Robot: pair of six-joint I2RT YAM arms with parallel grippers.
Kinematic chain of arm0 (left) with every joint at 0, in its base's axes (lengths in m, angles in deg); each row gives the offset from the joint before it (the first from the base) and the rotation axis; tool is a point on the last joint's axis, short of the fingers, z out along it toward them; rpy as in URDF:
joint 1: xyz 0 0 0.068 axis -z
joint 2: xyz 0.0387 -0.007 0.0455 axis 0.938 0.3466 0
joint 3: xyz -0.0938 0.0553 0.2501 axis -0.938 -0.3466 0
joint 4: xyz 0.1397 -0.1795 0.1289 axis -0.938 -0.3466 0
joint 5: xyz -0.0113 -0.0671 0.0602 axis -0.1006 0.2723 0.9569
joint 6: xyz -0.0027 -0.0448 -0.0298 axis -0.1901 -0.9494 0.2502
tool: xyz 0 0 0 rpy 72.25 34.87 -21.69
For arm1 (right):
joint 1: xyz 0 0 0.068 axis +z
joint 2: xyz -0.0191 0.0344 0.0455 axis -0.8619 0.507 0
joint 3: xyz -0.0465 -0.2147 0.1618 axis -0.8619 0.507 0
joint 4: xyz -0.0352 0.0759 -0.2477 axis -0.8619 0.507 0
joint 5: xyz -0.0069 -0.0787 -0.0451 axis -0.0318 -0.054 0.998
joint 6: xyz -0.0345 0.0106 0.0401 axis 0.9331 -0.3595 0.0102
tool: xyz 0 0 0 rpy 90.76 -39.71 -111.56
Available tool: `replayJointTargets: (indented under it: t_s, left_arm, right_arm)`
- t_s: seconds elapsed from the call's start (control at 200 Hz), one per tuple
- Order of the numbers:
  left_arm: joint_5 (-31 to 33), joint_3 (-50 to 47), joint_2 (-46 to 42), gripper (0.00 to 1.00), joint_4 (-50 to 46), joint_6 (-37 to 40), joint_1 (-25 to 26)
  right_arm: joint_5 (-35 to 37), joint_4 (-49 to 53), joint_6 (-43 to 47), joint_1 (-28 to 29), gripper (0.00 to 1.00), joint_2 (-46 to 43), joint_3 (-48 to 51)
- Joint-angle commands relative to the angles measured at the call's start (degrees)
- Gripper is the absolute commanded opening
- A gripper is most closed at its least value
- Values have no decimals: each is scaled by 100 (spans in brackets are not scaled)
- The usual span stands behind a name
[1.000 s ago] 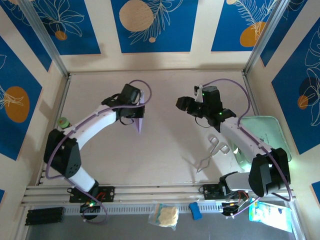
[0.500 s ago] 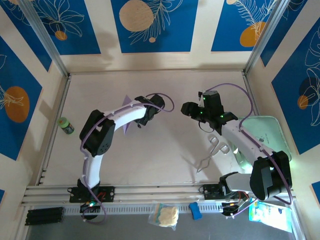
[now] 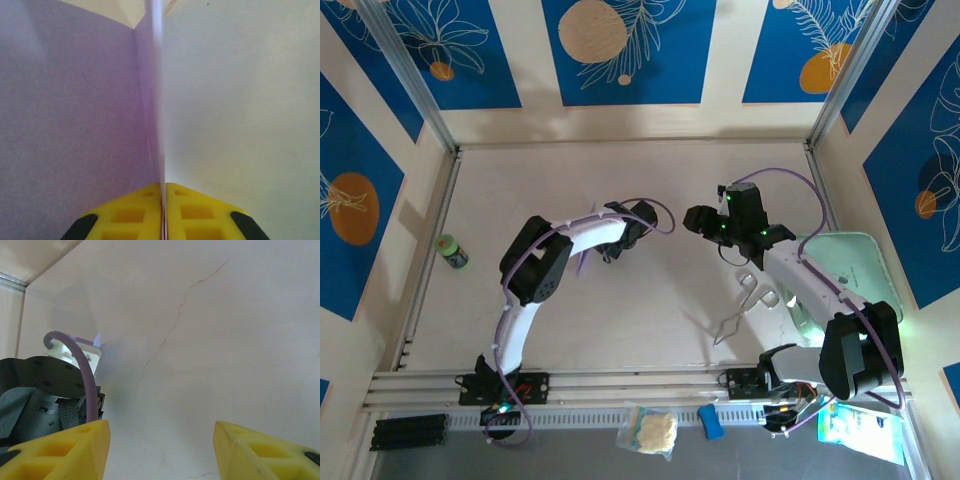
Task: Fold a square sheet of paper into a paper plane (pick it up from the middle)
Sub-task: Turn over the paper at the center of the table.
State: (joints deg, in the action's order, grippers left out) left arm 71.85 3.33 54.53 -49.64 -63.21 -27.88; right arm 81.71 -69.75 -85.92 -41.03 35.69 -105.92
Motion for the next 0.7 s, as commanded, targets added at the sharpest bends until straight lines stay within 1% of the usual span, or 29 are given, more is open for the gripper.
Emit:
replayJointTargets:
  t_s: [0.0, 0.145, 0.26, 0.405, 0.56, 0.62, 0.695]
  left_arm:
    - [-362, 24, 45, 15, 0, -304, 61]
    - [-709, 71, -10, 22, -38, -506, 125]
    - [-1280, 50, -284, 27, 55, -641, 196]
    - [-2544, -220, -827, 33, 456, -991, 226]
    - [-4031, -868, -1426, 43, 1194, -1490, 219]
    - [-4491, -1176, -1662, 46, 1535, -1660, 223]
    - [-4827, -1556, -2003, 47, 1911, -1851, 170]
  right_arm:
    - [-46, 57, -8, -25, 57, 95, 34]
    - [-85, 72, -81, -37, 56, 155, 28]
    - [-85, 72, -112, -39, 56, 167, 43]
    - [-66, 90, -134, -37, 56, 178, 24]
    - [-68, 143, -169, -14, 57, 231, 35]
    - [-103, 153, -206, -10, 57, 262, 37]
    - [-182, 155, -300, 5, 57, 315, 28]
